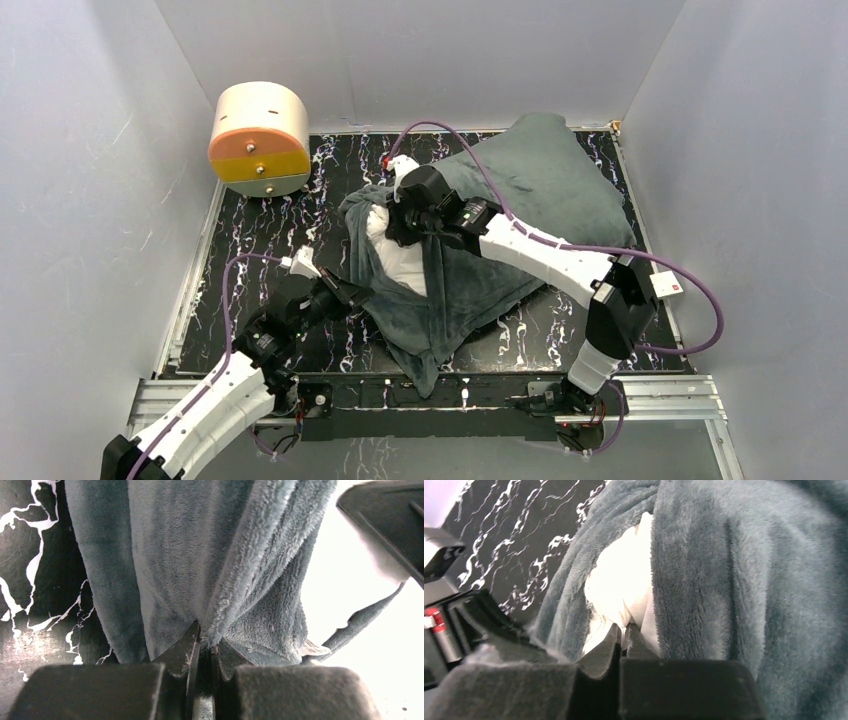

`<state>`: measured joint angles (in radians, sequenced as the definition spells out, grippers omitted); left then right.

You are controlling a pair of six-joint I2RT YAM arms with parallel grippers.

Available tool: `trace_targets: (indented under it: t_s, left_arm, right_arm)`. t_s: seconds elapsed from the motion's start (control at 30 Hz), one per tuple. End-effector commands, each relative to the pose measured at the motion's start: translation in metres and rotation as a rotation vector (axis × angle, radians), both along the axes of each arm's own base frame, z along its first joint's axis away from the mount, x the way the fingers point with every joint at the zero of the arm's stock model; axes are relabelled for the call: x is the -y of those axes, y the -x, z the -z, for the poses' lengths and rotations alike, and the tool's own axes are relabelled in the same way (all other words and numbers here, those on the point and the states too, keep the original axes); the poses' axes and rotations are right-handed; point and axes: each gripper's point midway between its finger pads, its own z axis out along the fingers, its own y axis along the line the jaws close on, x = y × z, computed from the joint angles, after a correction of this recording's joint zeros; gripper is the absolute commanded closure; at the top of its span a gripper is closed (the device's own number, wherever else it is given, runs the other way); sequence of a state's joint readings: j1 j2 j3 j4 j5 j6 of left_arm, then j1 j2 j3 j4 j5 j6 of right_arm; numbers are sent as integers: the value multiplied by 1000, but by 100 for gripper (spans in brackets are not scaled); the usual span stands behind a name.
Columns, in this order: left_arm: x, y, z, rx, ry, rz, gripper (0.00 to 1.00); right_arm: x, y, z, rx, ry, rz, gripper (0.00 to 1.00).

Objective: Remove the pillowcase from the pillow
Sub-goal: Remove the pillow from the pillowcase.

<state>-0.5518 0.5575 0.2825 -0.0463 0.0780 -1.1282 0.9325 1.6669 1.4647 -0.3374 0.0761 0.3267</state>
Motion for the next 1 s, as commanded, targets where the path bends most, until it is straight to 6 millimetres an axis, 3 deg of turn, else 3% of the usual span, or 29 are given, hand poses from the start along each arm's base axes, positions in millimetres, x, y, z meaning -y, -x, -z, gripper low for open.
trace_targets:
  t_s: [0.0, 0.13, 0.27, 0.37, 0.5, 0.67, 0.8, 0.9, 0.97]
  left_arm:
    - [-34, 34, 85, -261, -234, -30, 100]
    - [-25, 27, 74, -223, -223, 10, 100]
    - [-17, 22, 63, -183, -211, 42, 100]
    - [-13, 18, 53, -160, -191, 53, 100]
    - [-8, 18, 45, -139, -178, 81, 100]
    - [-7, 19, 43, -132, -180, 96, 100]
    - [-5, 19, 42, -135, -180, 110, 100]
    - [-6, 20, 42, -133, -194, 115, 100]
    - [-9, 20, 42, -137, -207, 108, 100]
  right_arm:
    - [21, -22, -77, 134, -151, 15, 93]
    - [8, 26, -93, 67, -214, -182, 61]
    - [15, 71, -108, 76, -242, -270, 49]
    - [35, 88, -105, 74, -236, -223, 46]
    - [61, 94, -55, 11, -132, -87, 46]
    - [79, 92, -10, -6, -1, 59, 44]
    - [71, 96, 12, -43, 29, 62, 45]
    - [69, 91, 18, -35, 51, 93, 59]
    - [73, 84, 14, -7, 52, 138, 86]
